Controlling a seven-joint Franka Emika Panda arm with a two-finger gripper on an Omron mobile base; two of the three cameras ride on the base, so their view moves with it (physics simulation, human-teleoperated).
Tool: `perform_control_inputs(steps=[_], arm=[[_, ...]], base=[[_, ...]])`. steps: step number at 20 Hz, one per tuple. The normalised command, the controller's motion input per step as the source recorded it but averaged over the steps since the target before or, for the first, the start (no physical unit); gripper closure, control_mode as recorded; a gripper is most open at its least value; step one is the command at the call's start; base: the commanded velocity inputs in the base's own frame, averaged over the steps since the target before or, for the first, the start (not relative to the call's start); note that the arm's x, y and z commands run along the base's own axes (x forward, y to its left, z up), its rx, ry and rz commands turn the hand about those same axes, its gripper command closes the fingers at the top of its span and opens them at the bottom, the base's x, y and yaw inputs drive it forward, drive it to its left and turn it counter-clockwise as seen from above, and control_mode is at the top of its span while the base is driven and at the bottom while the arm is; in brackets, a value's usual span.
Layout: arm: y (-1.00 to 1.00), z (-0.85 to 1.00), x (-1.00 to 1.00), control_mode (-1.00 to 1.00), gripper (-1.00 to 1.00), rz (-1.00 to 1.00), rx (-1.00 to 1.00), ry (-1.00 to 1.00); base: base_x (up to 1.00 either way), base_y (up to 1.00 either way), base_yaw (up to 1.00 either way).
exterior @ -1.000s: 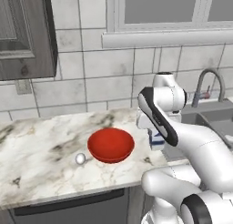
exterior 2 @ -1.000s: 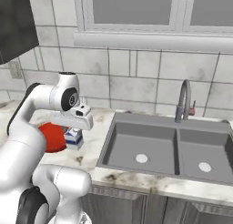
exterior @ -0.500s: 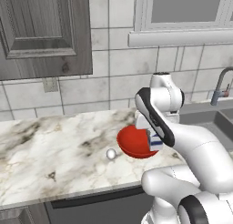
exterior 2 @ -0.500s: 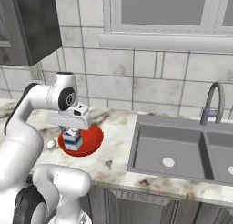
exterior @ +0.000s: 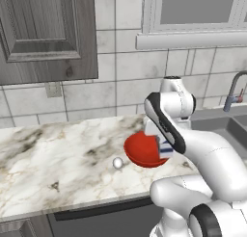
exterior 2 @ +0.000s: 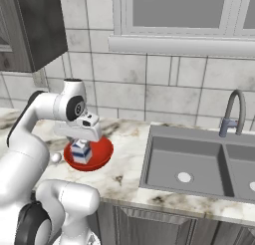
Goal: Gather the eggs and milk located in the vicinity of the sink area and place them right next to the bowl.
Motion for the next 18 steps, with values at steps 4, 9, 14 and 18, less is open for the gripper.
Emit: perform_control_inputs(steps=[4,9,14,18], arm=[[-0.58,0.00,0.47,-1.00,1.00,-0.31,0.02,0.00],[-0.74,0.00,0.45,-1.00,1.00,-0.30,0.02,0.07],[-0.91,0.00,0.06,-1.00,1.00,-0.39,0.02,0.04],[-0.29,-0.14,0.03,-1.00,1.00,-0.37,0.00,0.00]], base=[[0.00,0.00,0.00],[0.00,0.00,0.00],[0.00,0.00,0.00],[0.00,0.00,0.00]])
